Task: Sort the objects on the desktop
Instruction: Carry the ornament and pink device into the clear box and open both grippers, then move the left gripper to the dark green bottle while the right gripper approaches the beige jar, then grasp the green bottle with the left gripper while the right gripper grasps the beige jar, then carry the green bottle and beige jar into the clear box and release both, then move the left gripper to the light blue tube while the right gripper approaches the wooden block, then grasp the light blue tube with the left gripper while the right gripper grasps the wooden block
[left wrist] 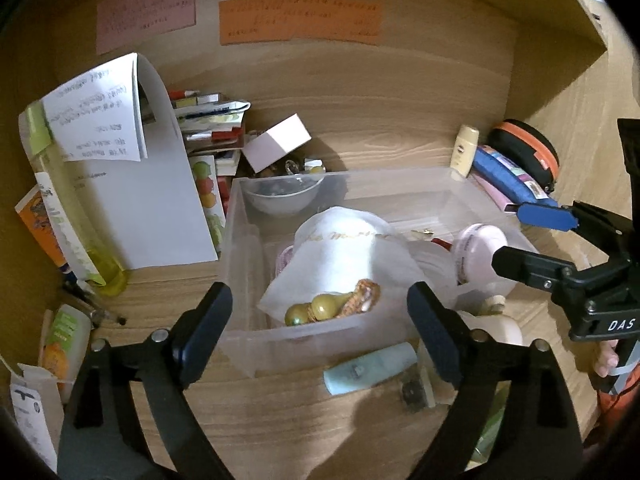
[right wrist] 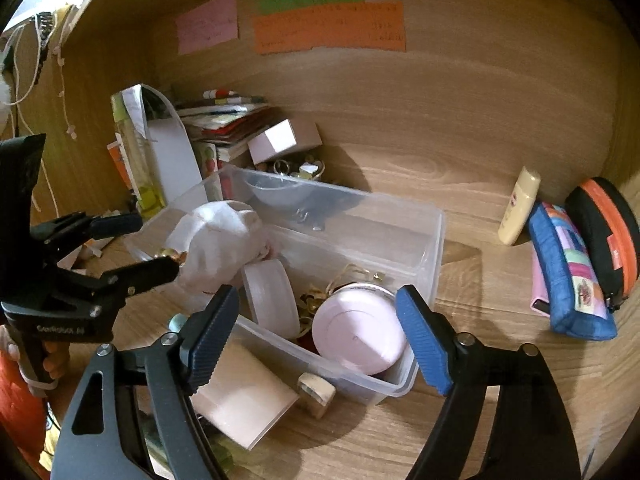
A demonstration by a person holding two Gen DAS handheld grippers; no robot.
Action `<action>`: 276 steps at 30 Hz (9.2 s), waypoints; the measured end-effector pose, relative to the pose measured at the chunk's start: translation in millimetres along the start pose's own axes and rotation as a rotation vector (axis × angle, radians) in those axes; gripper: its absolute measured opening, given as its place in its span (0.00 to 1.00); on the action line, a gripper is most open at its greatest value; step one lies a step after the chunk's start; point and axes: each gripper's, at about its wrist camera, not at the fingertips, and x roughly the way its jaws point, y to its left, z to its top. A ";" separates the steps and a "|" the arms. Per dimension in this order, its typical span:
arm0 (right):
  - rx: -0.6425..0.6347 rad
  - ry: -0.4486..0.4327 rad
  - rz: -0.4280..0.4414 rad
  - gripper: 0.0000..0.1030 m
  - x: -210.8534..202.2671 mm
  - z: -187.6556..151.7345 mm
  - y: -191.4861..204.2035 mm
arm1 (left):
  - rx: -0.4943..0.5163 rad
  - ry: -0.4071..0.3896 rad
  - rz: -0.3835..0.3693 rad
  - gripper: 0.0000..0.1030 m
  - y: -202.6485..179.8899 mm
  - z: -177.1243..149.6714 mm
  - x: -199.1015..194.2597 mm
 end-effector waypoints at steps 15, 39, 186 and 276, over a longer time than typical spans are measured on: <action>-0.005 -0.008 -0.040 0.80 -43.6 -27.1 6.1 | 0.006 0.007 -0.048 0.95 -15.3 -19.2 -33.2; 0.069 0.076 -0.014 0.80 -49.7 -76.1 -3.6 | -0.003 0.167 -0.202 0.95 -68.1 -69.4 -28.3; 0.018 0.073 -0.115 0.76 73.0 38.8 2.7 | -0.103 0.017 -0.060 0.68 23.5 52.4 57.8; 0.147 0.204 0.009 0.21 29.6 -62.7 -1.9 | -0.041 0.270 0.046 0.71 -30.6 -52.3 59.1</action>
